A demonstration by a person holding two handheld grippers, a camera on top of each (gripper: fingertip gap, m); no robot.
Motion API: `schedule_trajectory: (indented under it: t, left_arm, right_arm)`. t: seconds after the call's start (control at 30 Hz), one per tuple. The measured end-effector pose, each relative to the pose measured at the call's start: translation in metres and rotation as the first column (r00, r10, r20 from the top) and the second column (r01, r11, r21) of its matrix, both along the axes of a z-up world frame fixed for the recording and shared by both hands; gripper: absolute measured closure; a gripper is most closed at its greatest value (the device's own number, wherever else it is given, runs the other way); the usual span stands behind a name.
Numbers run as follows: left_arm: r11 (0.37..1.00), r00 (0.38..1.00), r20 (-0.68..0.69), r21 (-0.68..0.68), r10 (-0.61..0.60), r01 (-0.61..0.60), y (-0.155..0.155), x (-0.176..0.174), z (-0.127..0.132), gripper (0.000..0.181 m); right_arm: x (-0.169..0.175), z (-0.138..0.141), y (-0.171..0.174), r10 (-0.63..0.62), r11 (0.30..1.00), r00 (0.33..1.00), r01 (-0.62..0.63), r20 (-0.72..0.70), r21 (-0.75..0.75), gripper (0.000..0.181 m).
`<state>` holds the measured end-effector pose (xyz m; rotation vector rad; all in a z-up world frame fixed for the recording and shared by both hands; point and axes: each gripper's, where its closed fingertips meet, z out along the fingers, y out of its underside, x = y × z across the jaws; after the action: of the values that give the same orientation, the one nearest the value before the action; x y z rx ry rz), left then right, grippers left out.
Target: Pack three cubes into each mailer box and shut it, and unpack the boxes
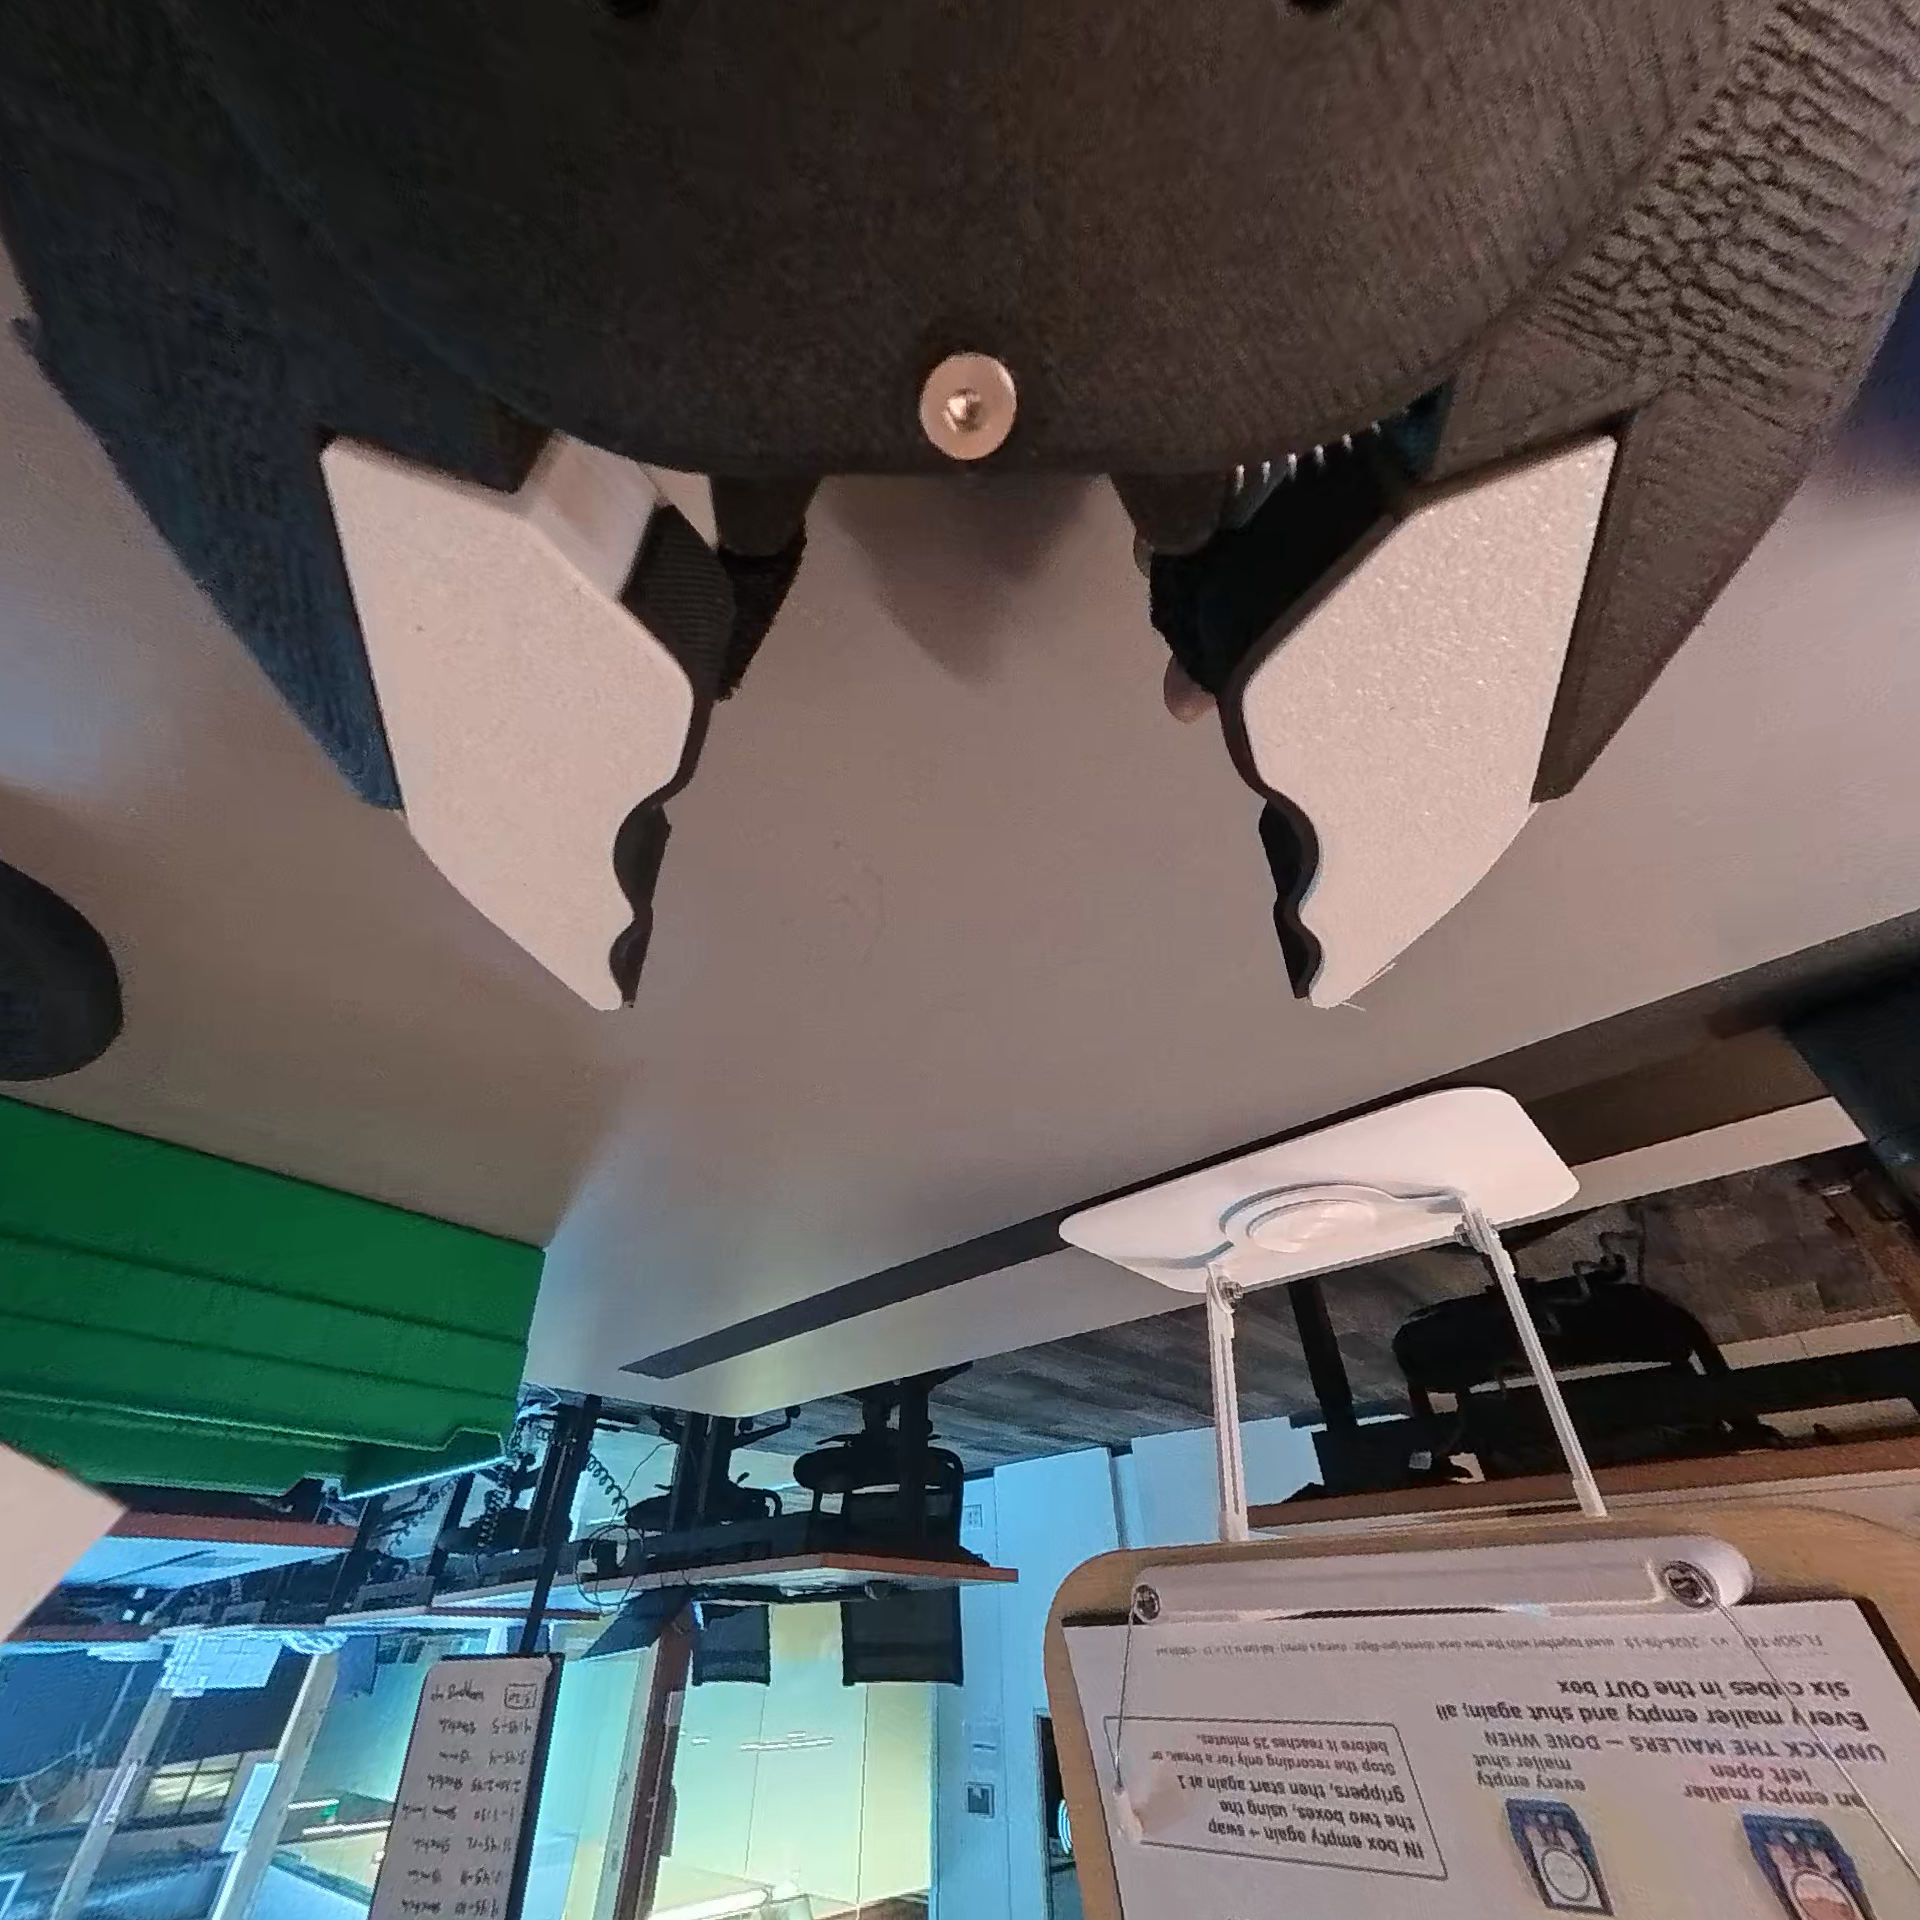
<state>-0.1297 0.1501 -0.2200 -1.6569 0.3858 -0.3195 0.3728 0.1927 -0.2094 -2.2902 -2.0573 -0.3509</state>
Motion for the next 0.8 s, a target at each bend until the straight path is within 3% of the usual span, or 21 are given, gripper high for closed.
schedule_trajectory:
  t: [0.23, 0.53, 0.8]
  left_arm:
    - [1.0, 1.0, 0.0, 0.0, 0.0, 0.0, 0.0, 0.0, 0.0, 0.068]
    - [1.0, 1.0, -0.003, -0.001, -0.009, 0.009, -0.001, 0.001, -0.001, 0.068]
    - [1.0, 1.0, -0.003, -0.002, -0.014, 0.014, -0.001, 0.002, -0.001, 0.068]
  right_arm:
    - [0.008, -0.043, 0.005, 0.011, 0.998, 0.999, -0.008, 0.048, -0.06, 0.045]
    - [0.005, -0.052, 0.03, 0.034, 0.999, 0.99, -0.031, 0.139, -0.027, 0.045]
    - [-0.007, -0.063, 0.075, 0.069, 0.994, 0.982, -0.083, 0.178, 0.068, 0.045]
